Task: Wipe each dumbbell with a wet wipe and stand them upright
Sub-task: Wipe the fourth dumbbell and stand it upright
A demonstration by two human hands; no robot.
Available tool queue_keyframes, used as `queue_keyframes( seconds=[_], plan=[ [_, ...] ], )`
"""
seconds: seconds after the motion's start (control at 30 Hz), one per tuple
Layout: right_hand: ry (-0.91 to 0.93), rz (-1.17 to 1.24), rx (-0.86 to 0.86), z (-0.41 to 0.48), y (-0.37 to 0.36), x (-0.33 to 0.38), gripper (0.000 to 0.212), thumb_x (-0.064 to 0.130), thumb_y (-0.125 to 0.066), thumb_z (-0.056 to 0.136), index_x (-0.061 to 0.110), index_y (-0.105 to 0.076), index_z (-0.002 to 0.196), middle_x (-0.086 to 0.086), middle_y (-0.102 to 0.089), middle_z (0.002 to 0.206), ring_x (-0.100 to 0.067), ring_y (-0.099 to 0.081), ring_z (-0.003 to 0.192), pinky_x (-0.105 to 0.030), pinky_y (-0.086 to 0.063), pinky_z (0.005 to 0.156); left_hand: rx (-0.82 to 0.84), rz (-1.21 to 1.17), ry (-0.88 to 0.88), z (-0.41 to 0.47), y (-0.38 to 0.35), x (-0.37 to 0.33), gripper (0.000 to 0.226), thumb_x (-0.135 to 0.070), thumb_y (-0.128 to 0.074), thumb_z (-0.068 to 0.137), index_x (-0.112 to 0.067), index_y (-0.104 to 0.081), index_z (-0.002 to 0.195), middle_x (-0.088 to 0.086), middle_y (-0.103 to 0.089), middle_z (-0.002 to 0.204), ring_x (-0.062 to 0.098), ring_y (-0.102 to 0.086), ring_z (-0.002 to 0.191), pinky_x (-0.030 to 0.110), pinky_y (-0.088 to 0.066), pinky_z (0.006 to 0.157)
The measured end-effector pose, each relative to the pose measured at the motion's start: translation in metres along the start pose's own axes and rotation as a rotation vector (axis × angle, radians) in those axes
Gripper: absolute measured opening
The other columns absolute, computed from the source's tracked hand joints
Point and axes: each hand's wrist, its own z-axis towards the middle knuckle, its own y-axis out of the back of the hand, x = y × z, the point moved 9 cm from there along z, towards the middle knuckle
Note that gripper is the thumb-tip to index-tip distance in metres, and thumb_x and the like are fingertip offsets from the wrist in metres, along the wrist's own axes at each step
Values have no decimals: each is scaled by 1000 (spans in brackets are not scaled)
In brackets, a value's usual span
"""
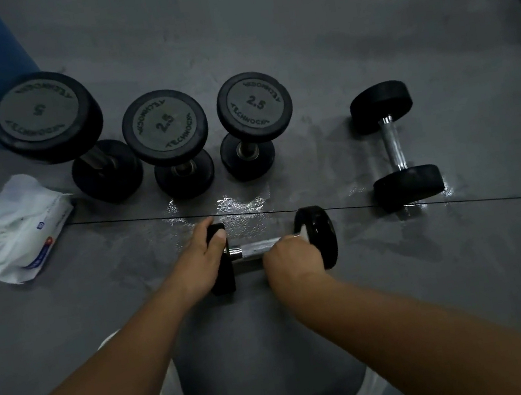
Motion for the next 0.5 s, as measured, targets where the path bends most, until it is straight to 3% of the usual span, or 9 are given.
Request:
queue_keyframes(
  seconds=[0.13,0.27,0.4,0.5],
  plan=[
    [25,-63,-155,19,23,-14,33,5,-42,95,3,-56,125,-19,-48,124,-34,-49,112,-36,-48,80,23,-32,21,5,2,-2,52,-42,-37,103,-25,-28,151,8,-45,147,25,-45,132,31,-33,106],
    [65,-79,-67,2,3,3,34,5,-36,95,-3,-51,124,-23,-55,122,-36,-53,109,-40,-45,88,42,-82,53,2,0,3,51,-43,-42,101,-30,-29,149,6,-46,143,27,-49,125,41,-41,107],
    [63,387,-182,11,29,-4,21,3,-46,87,13,-57,102,-12,-63,107,-31,-60,101,-35,-46,78,51,-83,54,1,0,9,50,-46,-42,100,-34,-30,148,7,-48,142,29,-51,124,44,-42,106],
    [61,510,-228,17,22,5,17,6,-48,84,16,-55,96,-9,-63,102,-29,-60,96,-32,-43,75,52,-79,45,-3,-1,7,50,-48,-38,102,-34,-28,149,3,-48,143,23,-47,127,40,-36,111]
  ],
)
